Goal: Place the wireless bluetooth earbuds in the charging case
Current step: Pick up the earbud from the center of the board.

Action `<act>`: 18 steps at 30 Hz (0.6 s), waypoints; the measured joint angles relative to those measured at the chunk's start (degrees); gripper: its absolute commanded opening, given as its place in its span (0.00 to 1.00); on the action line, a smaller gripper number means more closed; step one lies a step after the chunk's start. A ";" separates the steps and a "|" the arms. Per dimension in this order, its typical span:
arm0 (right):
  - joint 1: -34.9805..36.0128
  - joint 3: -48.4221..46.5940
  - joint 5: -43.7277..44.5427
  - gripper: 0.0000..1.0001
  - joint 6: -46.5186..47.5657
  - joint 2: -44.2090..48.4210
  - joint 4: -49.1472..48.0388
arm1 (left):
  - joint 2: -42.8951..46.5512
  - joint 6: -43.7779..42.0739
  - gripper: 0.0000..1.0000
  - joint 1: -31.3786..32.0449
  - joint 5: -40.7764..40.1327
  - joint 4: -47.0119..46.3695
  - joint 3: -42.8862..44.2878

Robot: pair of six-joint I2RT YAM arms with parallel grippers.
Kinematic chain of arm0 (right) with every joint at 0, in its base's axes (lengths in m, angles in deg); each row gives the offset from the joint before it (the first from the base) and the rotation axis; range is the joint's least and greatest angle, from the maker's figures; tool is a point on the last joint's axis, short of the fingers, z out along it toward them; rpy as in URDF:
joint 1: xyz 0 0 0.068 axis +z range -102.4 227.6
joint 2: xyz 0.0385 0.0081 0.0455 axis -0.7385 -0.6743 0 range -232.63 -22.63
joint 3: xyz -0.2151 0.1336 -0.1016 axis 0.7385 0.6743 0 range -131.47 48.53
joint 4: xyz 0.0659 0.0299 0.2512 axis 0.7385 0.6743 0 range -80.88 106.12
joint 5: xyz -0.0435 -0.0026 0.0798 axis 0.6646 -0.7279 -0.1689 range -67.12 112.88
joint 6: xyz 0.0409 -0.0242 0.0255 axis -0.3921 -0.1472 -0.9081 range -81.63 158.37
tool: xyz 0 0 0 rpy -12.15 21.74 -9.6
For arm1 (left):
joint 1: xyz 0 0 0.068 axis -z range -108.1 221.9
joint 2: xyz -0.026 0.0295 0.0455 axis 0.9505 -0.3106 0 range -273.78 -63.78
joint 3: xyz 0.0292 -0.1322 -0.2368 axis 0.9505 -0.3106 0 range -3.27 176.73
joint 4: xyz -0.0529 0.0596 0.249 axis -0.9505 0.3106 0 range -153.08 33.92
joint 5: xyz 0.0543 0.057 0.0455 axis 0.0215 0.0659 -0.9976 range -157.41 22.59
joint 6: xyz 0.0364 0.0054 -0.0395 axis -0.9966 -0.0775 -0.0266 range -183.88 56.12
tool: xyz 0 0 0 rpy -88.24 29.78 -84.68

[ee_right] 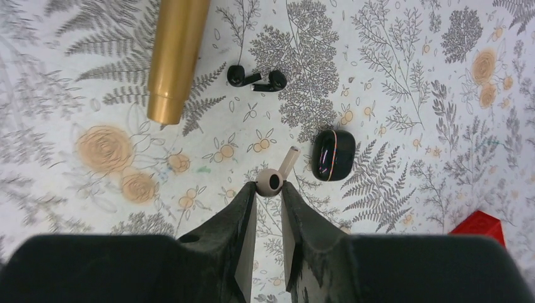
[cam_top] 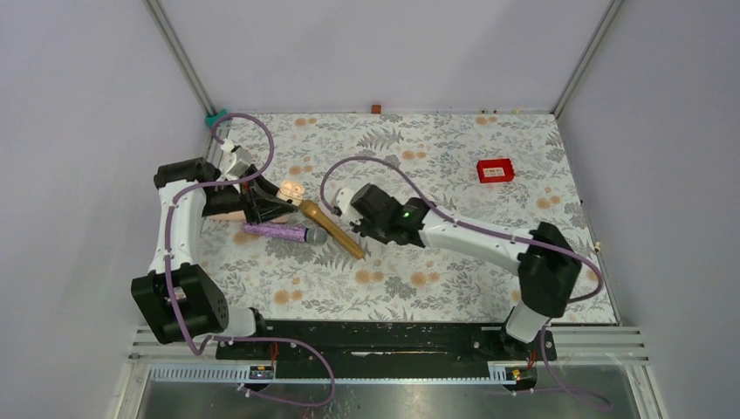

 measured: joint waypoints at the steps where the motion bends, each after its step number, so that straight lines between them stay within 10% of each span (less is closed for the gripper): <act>1: -0.79 0.00 -2.16 0.22 -0.02 1.70 0.48 | -0.33 0.20 0.00 0.17 -0.04 0.00 0.09; 18: -10.69 -1.62 -39.01 0.22 0.11 20.96 15.41 | -6.14 17.31 0.00 17.46 -14.99 -7.50 8.31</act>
